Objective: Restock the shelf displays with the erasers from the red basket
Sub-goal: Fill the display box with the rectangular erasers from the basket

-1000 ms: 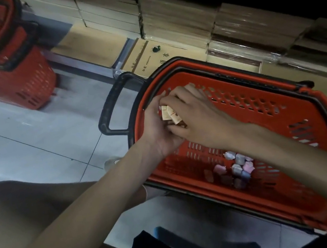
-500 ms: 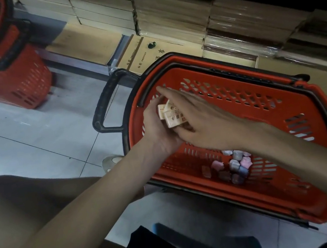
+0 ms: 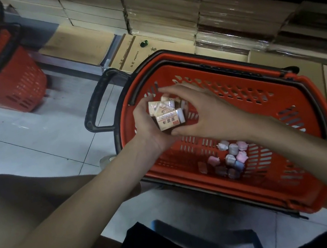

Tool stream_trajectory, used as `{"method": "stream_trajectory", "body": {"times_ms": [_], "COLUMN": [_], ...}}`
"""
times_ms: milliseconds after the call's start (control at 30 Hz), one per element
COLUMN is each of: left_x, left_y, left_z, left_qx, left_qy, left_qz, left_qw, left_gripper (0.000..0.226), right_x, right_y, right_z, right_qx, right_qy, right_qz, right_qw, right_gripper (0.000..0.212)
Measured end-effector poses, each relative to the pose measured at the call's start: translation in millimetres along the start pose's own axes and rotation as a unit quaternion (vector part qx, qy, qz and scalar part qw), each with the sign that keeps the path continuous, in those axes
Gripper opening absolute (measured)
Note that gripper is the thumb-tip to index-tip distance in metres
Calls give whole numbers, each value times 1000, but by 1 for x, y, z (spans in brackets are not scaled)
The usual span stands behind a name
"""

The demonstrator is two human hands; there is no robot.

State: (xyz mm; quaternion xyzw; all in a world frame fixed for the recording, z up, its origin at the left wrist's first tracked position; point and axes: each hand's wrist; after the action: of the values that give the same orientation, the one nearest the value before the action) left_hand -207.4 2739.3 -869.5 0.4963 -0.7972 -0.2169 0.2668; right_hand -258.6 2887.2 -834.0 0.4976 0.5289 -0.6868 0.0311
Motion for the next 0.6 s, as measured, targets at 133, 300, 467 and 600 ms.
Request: {"method": "stream_trajectory", "body": {"times_ms": [133, 300, 467, 600], "left_x": [5, 10, 11, 2], "left_y": [-4, -12, -24, -31], "left_z": [6, 15, 24, 25], "left_qx": [18, 37, 50, 56], "left_qy": [22, 22, 28, 21], "left_qz": [-39, -67, -65, -41], "left_qw": [999, 997, 996, 997], "left_gripper": [39, 44, 38, 37], "right_x": [16, 65, 125, 155], "right_y": [-4, 6, 40, 82], "right_z": [-10, -13, -14, -20], "right_qx": [58, 77, 12, -136], "right_qy": [26, 113, 212, 177], "right_qz": [50, 120, 35, -102], "right_qw": [997, 983, 977, 970], "right_gripper": [61, 44, 44, 44]}}
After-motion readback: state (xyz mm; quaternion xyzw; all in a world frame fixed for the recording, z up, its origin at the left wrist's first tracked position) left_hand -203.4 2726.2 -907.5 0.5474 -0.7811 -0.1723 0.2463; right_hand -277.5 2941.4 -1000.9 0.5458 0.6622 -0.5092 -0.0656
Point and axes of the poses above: each hand's wrist, its own z-axis towards the middle knuckle, its own y-axis out of the palm, x = y × z, and after that the axes turned 3 degrees about x, right-handed
